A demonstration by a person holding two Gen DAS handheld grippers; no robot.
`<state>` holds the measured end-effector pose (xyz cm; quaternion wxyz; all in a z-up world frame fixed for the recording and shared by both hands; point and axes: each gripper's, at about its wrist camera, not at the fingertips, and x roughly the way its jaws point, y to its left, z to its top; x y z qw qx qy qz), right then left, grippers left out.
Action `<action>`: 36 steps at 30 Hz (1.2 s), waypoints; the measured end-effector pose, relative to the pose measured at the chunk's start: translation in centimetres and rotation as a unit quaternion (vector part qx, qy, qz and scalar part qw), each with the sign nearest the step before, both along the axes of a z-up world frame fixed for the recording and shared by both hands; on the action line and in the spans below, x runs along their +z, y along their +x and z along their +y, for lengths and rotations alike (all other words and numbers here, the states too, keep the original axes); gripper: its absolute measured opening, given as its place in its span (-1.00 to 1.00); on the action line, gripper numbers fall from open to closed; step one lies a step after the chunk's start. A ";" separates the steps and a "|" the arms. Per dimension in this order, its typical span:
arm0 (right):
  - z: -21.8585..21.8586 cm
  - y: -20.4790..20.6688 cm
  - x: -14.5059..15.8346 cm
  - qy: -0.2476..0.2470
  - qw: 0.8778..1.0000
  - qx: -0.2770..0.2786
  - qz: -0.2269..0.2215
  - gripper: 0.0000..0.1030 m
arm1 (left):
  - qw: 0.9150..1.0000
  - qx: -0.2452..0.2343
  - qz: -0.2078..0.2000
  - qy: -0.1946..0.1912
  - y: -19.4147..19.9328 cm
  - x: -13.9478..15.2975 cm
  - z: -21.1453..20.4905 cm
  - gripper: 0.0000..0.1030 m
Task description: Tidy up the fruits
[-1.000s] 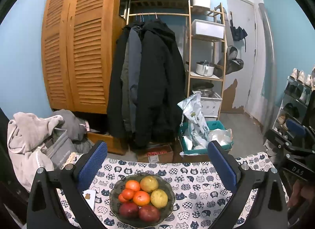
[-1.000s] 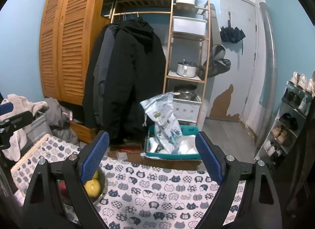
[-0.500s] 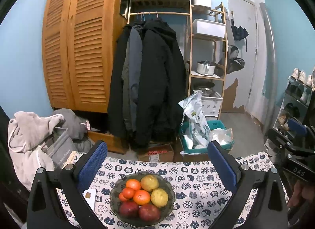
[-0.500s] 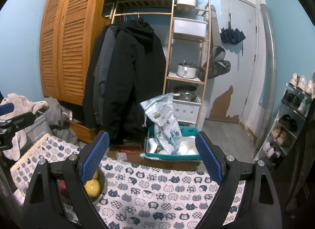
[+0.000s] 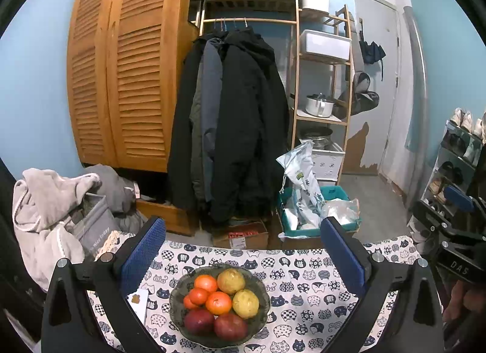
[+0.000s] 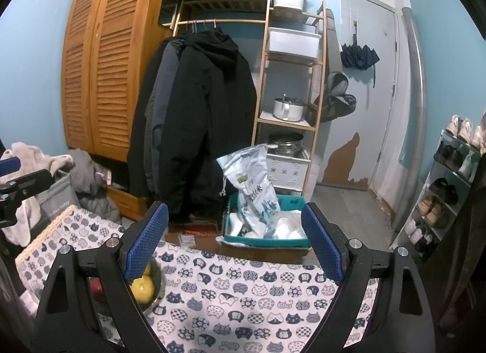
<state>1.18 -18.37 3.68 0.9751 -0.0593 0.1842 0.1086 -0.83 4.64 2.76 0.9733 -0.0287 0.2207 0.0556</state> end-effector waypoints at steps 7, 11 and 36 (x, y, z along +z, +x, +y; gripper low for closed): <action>-0.1 0.0 0.0 -0.002 1.000 0.000 0.000 0.71 | 0.999 0.019 0.003 0.026 -0.4 -0.3 -0.4 0.99; -0.2 0.0 0.0 -0.002 1.000 0.000 0.000 0.71 | 1.000 0.013 0.002 0.028 -0.5 -0.1 -0.7 0.99; -0.4 0.0 0.2 -0.003 1.000 0.001 -0.002 0.71 | 0.999 0.008 -0.001 0.034 -0.6 0.8 -1.6 0.99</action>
